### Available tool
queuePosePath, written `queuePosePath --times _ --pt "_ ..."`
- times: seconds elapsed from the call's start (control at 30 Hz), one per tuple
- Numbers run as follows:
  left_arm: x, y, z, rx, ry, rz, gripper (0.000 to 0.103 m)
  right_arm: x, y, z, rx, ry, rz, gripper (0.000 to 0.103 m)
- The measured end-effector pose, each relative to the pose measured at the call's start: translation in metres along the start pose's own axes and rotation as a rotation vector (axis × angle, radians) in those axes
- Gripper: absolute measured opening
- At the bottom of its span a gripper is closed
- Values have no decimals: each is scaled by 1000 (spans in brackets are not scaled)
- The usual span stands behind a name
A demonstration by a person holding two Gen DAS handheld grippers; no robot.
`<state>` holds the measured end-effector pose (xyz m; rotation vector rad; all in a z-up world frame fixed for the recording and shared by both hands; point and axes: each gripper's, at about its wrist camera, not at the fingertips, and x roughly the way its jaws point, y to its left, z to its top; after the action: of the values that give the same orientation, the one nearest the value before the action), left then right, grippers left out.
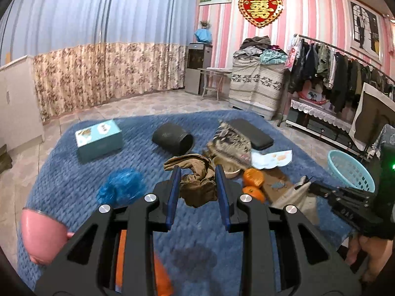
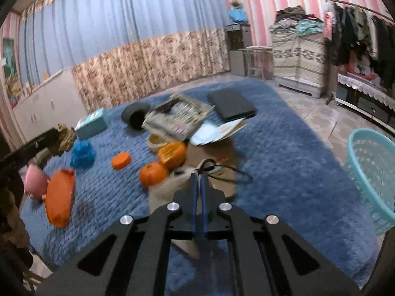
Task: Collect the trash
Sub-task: 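Grasp the beige cloth tote with the right tool while the left tool lifts the brown cloth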
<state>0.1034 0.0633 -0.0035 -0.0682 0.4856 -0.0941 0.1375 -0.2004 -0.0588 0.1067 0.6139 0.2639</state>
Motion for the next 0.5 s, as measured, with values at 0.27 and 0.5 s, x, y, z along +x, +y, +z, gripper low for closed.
queuePosePath --times 0.27,0.5 --pt "25 -56 18 19 -4 -84 27 -30 -65 24 69 -53 -71 2" --pt "30 -77 15 27 3 -104 27 -23 -71 11 40 34 -64 48"
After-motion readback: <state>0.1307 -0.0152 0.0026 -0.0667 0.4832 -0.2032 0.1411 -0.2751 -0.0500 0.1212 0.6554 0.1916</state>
